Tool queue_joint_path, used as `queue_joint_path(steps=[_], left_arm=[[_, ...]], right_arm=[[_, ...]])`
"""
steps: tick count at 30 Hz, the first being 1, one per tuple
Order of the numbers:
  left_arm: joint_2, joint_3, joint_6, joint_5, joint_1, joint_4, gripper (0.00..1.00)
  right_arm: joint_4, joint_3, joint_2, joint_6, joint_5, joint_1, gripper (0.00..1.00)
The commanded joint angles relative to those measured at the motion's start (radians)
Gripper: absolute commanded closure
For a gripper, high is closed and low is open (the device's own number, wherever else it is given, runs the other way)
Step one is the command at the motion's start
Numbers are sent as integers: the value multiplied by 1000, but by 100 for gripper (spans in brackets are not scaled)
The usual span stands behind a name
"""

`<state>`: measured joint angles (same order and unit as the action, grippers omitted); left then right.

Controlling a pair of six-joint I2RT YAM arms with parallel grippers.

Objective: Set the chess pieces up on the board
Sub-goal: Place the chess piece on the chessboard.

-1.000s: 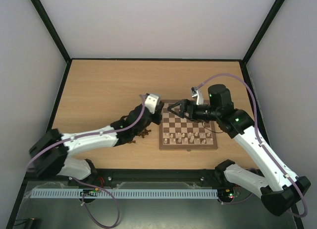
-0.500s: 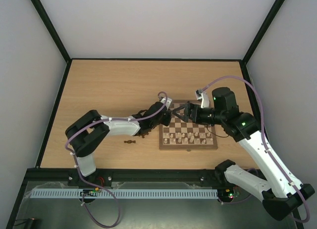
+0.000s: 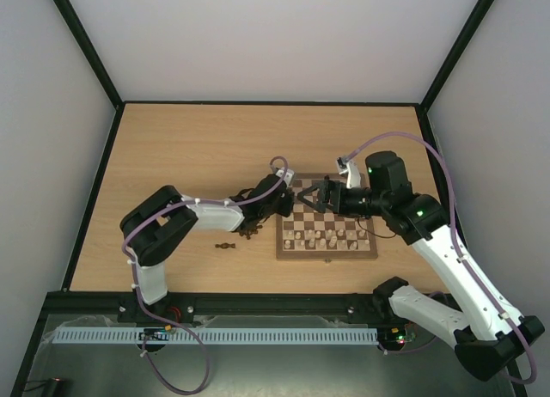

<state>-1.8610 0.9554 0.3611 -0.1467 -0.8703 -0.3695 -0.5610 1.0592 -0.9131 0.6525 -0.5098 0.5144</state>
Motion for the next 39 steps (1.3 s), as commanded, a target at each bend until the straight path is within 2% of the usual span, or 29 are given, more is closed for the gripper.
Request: queue_joint_path(steps=[1,29,34,36,39], left_arm=[[-33,21,7,12,18,-24,94],[-121,57,2,12,51,-62,93],[-120,59,1,8,56,-56,87],[-119,57,2,4,55,-54,79],[-122,53,2,-3,55,-56,77]], right_arm=[[-1,-10,-6,-13,-30,-6,1],[4,-34,-2,-13,-46,-7,1],[3,-35,-1,-14,-49,-7,1],[4,-37,-1,-14,-48,-7,2],[8,-42,-1,-14,-52,-7,1]])
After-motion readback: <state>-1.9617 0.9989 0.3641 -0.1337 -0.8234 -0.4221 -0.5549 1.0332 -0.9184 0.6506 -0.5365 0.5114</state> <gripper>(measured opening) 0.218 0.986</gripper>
